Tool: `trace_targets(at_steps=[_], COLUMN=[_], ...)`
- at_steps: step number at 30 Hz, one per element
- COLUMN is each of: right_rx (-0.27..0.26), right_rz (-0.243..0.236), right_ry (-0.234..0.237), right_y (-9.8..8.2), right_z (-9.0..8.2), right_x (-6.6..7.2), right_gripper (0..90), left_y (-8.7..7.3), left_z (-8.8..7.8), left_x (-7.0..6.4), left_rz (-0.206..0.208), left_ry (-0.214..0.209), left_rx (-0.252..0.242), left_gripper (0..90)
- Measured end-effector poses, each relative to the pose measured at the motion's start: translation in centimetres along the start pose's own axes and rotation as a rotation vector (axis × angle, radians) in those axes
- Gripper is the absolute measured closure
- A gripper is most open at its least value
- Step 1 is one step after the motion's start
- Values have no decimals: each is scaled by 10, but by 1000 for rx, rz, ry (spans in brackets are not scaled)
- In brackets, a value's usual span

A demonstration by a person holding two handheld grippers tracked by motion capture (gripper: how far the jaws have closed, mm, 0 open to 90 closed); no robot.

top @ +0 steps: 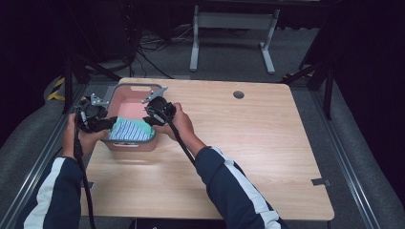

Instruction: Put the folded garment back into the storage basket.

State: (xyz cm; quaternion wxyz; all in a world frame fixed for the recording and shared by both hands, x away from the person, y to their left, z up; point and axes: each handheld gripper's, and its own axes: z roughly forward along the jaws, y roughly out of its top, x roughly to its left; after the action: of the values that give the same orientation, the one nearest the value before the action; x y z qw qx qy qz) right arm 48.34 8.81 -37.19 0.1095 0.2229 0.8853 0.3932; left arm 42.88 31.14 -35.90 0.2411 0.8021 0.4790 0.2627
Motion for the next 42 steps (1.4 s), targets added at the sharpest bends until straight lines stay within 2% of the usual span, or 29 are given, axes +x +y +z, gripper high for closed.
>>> trace_targets(at_steps=[1, 5, 11, 19, 21, 24, 26, 34, 38, 42], right_rx=[1, 8, 3, 3, 5, 8, 10, 10, 10, 14], right_rz=[2, 4, -18, -41, -48, -82, -89, -98, -98, -91], right_ry=[-2, -16, -39, -82, -80, -105, -109, -143, -161, -175], right_y=[-1, -3, -8, -18, -21, -25, -27, -40, -50, -59], right_z=[-1, -5, -14, -30, -34, -41, -46, -65, -79, -90], right_x=[0, -1, -2, -8, -9, -10, -11, -14, -17, -21], right_gripper=[700, 687, 659, 597, 581, 563, 554, 509, 487, 468], left_y=[0, 1, 3, 6, 6, 8, 10, 14, 16, 17], left_z=[-1, -4, -11, -20, -21, -25, -26, -31, -33, -34], left_x=[-3, -8, -17, -35, -41, -50, -54, -73, -83, -96], left_rz=[16, 14, -1, 29, 33, 34, 43, 76, 77, 90], left_ry=[8, 8, -22, -46, -52, -67, -76, -100, -118, -131], left_rx=[-3, -20, -89, -140, -160, -174, -179, -217, -245, -245], left_gripper=[556, 532, 492, 438, 419, 392, 377, 349, 333, 317])
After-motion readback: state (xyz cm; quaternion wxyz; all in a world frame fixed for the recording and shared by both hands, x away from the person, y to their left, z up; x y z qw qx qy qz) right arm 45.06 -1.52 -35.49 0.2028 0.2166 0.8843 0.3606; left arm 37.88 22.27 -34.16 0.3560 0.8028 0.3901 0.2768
